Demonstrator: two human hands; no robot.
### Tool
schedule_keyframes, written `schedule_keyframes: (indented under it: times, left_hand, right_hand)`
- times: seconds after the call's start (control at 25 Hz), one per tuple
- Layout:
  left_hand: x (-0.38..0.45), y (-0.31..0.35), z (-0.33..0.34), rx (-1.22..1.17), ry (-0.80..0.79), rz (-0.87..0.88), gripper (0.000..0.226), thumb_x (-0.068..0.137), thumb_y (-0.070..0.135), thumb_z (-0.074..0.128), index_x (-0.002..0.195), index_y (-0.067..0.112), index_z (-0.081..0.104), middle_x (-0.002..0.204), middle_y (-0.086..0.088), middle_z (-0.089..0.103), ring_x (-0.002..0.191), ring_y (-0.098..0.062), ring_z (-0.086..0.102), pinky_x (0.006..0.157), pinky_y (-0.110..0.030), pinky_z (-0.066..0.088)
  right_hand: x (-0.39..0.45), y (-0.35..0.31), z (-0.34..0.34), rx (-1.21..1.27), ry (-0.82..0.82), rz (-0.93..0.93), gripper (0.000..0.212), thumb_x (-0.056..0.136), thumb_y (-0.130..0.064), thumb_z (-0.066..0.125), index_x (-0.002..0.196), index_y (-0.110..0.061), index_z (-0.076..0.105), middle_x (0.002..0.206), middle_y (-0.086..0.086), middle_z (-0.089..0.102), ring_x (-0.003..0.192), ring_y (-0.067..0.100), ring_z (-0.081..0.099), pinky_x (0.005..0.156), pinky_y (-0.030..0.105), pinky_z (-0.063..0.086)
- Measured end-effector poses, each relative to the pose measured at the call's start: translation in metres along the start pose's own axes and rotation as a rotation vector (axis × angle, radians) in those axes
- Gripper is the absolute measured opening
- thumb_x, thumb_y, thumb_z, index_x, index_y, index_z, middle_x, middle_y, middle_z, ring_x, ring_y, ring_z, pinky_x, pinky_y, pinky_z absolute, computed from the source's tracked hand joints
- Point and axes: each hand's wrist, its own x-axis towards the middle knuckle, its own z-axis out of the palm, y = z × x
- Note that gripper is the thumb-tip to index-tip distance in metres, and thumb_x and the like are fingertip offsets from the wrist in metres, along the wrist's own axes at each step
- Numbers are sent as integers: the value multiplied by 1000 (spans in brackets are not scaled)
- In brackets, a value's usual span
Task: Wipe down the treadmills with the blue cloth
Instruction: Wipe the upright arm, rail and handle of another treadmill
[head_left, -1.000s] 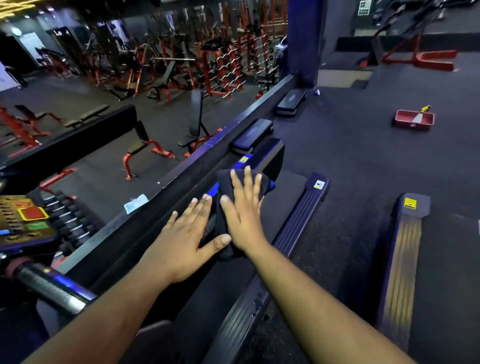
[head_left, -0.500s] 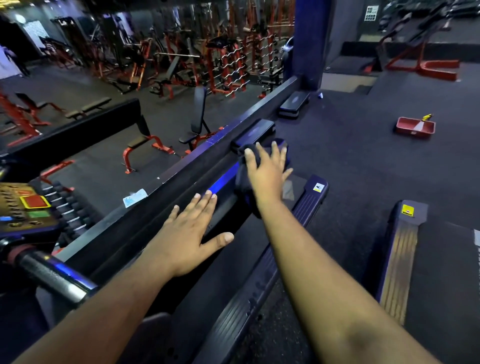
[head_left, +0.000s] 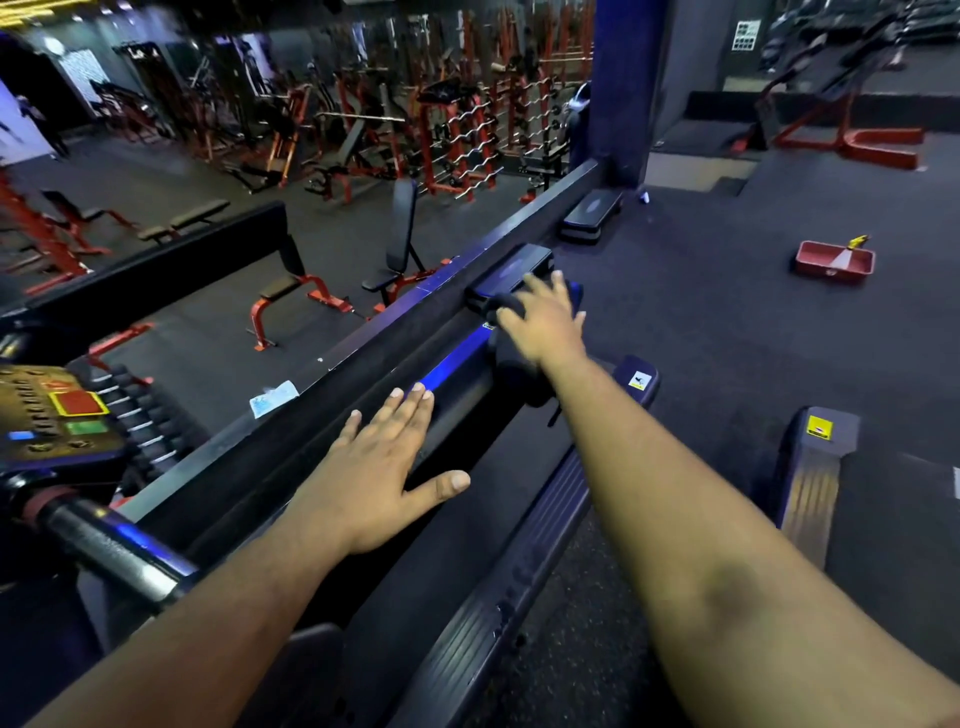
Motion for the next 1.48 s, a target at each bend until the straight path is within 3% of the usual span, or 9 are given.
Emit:
schedule_keyframes:
  times: [0.16,0.32,0.44,0.6,0.8,1.0,1.2,1.32,1.48]
  left_hand:
    - [0,0,0,-12,-9,-6,109,71,94,1,156,29,-15,161,15,-22,148,-4,-20,125,-44,-1]
    - [1,0,0,-6,2,0,107,71,93,3,156,30,-13,162,14,-20,149,-4,-17,125,-44,1]
    - [1,0,1,-12,9,5,107,71,94,2,156,30,-12,162,15,-20,149,-4,-17,125,-43,0]
    - [2,-1,1,-6,-5,-2,106,71,94,3,156,32,-14,161,16,-22,148,-3,-20,125,-42,-1]
    - [0,1,-1,-38,-7,-2,111,68,96,1,157,31,-11,162,17,-19,149,-3,-17,125,-44,0]
    - [0,-2,-1,-74,13,16,113,70,94,5,154,23,-21,161,14,-21,149,-3,-15,125,-44,2]
    - [-6,-1,-2,-91,25,31,108,75,92,9,151,25,-28,159,13,-29,148,-2,-22,124,-47,-2]
    - [-19,-3,-5,-118,112,52,106,76,92,7,152,27,-25,160,12,-30,147,-1,-24,124,-46,-6]
    - [-56,-20,-7,-177,138,-20,112,66,97,-4,153,29,-22,160,11,-28,149,-4,-19,124,-50,-3]
  right_hand:
    - [-19,-15,14,299,170,237,47,89,-41,56,136,-40,55,167,-14,1,153,23,-12,116,68,12]
    - [-112,-22,70,446,164,-63,55,89,-37,57,143,-36,49,167,-12,-1,152,20,-18,121,45,4]
    - [-84,1,64,404,167,-149,55,89,-37,55,144,-36,49,167,-7,0,152,24,-19,119,53,4]
    - [-3,28,32,531,295,74,48,96,-29,54,143,-31,51,168,0,6,154,27,-9,120,61,6]
    - [-59,12,65,987,349,400,80,99,-48,51,159,-24,4,168,-3,-3,154,14,-5,125,44,2]
    - [-160,-29,106,677,234,6,70,98,-43,47,151,-48,2,165,-9,-16,151,13,-20,122,37,-3]
    - [-43,8,36,203,207,6,50,95,-35,53,145,-34,47,168,-5,4,153,28,-11,115,72,9]
    - [-65,-18,42,236,224,72,49,89,-40,51,139,-36,53,166,-7,14,154,24,-8,117,68,10]
    - [-181,-51,86,118,66,-303,60,83,-50,42,140,-35,50,161,-8,29,154,20,-4,117,60,0]
